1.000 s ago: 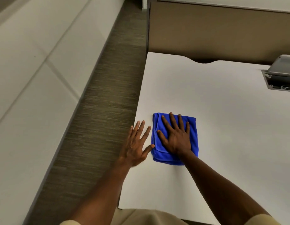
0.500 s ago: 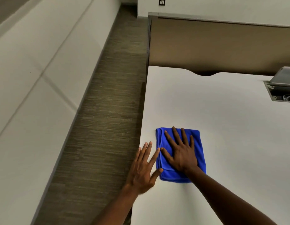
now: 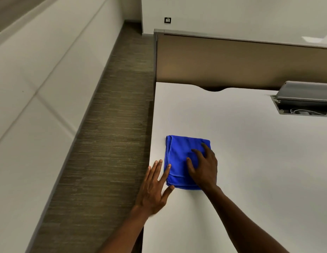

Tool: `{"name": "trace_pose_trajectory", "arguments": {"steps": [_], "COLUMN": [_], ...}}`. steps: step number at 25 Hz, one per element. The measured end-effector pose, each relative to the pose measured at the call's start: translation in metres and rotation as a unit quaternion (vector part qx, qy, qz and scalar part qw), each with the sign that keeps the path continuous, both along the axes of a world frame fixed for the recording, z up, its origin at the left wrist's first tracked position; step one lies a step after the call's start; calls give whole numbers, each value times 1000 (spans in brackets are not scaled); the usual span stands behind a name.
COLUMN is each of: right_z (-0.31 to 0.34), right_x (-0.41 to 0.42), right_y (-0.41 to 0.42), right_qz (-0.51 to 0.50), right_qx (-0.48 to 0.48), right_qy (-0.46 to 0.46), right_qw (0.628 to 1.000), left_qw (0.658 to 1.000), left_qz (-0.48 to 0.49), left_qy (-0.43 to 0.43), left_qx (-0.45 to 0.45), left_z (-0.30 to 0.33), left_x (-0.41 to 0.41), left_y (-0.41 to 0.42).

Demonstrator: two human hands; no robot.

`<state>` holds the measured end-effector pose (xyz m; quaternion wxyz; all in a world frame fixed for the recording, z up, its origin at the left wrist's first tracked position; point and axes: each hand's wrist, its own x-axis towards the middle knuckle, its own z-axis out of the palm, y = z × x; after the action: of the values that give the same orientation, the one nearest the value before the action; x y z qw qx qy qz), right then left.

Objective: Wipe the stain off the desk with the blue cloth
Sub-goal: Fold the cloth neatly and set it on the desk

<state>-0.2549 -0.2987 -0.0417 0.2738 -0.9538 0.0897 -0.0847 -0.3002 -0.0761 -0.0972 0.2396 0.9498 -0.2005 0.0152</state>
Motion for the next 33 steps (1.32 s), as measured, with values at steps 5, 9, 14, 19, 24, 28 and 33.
{"name": "trace_pose_trajectory", "arguments": {"steps": [5, 9, 14, 19, 24, 28, 33], "right_z": [12, 20, 30, 37, 31, 27, 27], "right_x": [-46, -56, -52, -52, -58, -60, -65], "right_y": [-45, -53, -52, -53, -56, -54, -50], "right_qz": [-196, -206, -226, -219, -233, -235, -247], "right_qx": [104, 234, 423, 557, 553, 554, 553], "right_qy": [113, 127, 122, 121, 127, 102, 93], "right_qw": [969, 942, 869, 792, 789, 792, 791], "left_qw": [995, 992, 998, 997, 989, 990, 995], "left_qz": [30, 59, 47, 63, 51, 2, -31], "left_qy": [4, -18, -23, -45, -122, -126, -88], "left_qx": [-91, -110, -24, 2, -67, -66, -41], "left_z": [10, 24, 26, 47, 57, 51, 44], "left_x": [1, 10, 11, 20, 28, 19, 7], "left_y": [-8, -27, -27, -31, -28, -26, -21]}}
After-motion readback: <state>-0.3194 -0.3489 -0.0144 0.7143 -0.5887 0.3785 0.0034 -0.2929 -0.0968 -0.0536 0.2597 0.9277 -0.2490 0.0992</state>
